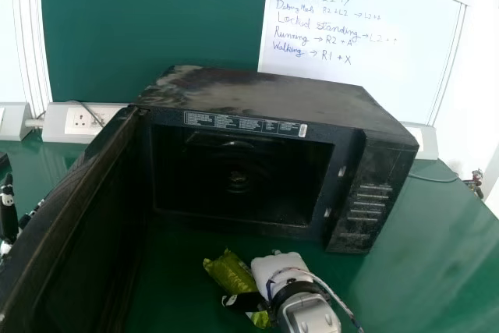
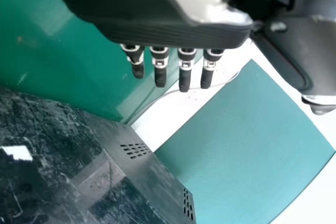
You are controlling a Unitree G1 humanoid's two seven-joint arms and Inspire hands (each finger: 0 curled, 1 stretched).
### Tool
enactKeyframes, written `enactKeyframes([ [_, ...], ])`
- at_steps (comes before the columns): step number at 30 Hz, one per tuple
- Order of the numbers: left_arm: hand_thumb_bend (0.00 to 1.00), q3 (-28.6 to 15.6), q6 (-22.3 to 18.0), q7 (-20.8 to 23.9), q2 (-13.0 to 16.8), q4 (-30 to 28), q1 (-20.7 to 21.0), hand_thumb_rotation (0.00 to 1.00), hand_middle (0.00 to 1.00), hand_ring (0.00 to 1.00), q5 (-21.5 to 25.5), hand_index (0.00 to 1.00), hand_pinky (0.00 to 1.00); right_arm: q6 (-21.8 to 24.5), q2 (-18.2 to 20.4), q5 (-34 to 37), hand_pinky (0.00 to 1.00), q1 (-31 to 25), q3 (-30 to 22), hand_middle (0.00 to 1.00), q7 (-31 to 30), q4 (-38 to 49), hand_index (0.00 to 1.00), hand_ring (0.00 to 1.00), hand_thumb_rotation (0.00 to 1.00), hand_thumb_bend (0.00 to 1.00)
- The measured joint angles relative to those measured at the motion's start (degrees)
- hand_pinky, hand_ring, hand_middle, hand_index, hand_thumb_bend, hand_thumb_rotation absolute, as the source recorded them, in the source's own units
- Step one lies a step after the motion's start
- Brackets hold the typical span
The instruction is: Put biscuit inside oven
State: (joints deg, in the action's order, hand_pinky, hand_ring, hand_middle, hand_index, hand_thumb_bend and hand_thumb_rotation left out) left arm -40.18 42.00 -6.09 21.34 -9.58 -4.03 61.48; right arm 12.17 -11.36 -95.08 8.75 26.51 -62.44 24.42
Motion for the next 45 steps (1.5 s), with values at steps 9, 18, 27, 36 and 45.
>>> enactKeyframes([
  [9, 0.61, 0.0, 0.0, 0.0, 0.0, 0.0, 0.0, 0.02, 0.78, 0.75, 0.0, 0.78, 0.68, -1.4, -0.2, 0.0, 0.25, -0.5, -0.2, 0.55, 0.1, 0.7, 0.82, 0.37, 0.15, 0.69],
  [18, 0.60, 0.0, 0.0, 0.2, 0.0, -0.2, 0.0, 0.02, 0.78, 0.74, 0.0, 0.78, 0.68, -2.7, 0.0, -0.9, 0.18, -0.3, 0.1, 0.37, -1.2, 0.7, 0.73, 0.25, 0.09, 0.71],
  [27, 0.62, 0.0, 0.0, 0.4, 0.0, -0.7, 0.0, 0.01, 0.77, 0.73, 0.3, 0.77, 0.67, -2.7, 1.2, -2.2, 0.21, -0.2, 0.6, 0.40, -3.2, 1.3, 0.72, 0.29, 0.09, 0.62],
  [36, 0.60, 0.0, 0.0, 0.4, 0.0, -0.6, 0.0, 0.01, 0.77, 0.73, 0.3, 0.77, 0.67, -2.8, 1.3, -1.7, 0.09, -0.5, -0.1, 0.29, -3.0, 1.7, 0.72, 0.16, 0.04, 0.61],
  [45, 0.60, 0.1, 0.0, 0.3, 0.0, -0.6, 0.0, 0.02, 0.78, 0.75, 0.4, 0.78, 0.68, -2.5, 1.4, 1.0, 0.08, -0.3, -2.0, 0.29, -3.2, 1.7, 0.71, 0.16, 0.05, 0.59],
])
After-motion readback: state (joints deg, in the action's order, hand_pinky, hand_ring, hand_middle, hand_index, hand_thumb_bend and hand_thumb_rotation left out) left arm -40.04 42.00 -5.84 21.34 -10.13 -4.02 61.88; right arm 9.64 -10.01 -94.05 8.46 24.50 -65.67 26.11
